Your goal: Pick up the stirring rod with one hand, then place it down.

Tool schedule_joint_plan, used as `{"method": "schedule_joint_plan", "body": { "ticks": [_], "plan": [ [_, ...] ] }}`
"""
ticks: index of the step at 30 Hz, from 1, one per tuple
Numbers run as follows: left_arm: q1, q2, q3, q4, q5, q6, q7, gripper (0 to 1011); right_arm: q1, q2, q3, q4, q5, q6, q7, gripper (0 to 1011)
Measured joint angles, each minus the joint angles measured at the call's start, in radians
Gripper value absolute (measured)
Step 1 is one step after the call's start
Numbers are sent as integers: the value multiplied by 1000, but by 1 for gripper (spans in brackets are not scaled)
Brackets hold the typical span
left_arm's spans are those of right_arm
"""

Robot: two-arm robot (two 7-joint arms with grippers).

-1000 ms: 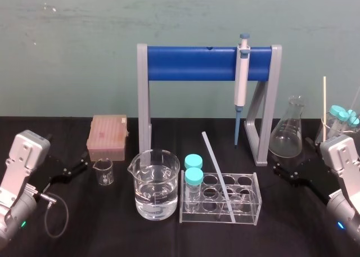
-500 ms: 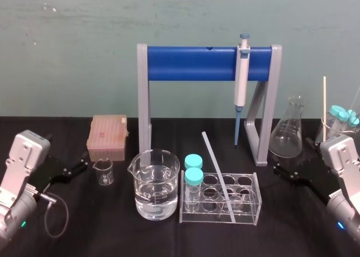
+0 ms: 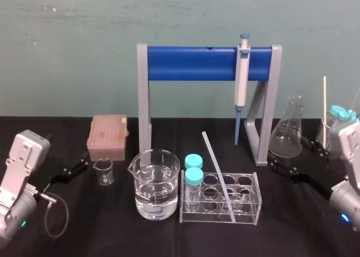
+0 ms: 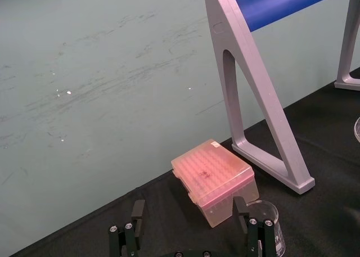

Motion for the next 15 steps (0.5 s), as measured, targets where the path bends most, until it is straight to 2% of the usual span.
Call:
{"method": "schedule_joint_plan", "body": {
  "ticks": [1,3,4,7,10,15],
  "plan": [
    [0,0,0,0,0,0,0,1000,-1,2,6,-9,23,17,21,1003],
    [0,0,0,0,0,0,0,1000,-2,6,33,-46,106,80,101,1003],
    [0,0,0,0,0,0,0,1000,-2,6,33,-46,106,80,101,1003],
    [0,0,0,0,0,0,0,1000,4,7,50,-79,182,145,185,1003],
    [0,0,0,0,0,0,0,1000,18,3,51,-94,217,187,245,1003],
    [0,0,0,0,0,0,0,1000,45,-3,33,-105,233,217,317,1003]
  ]
}}
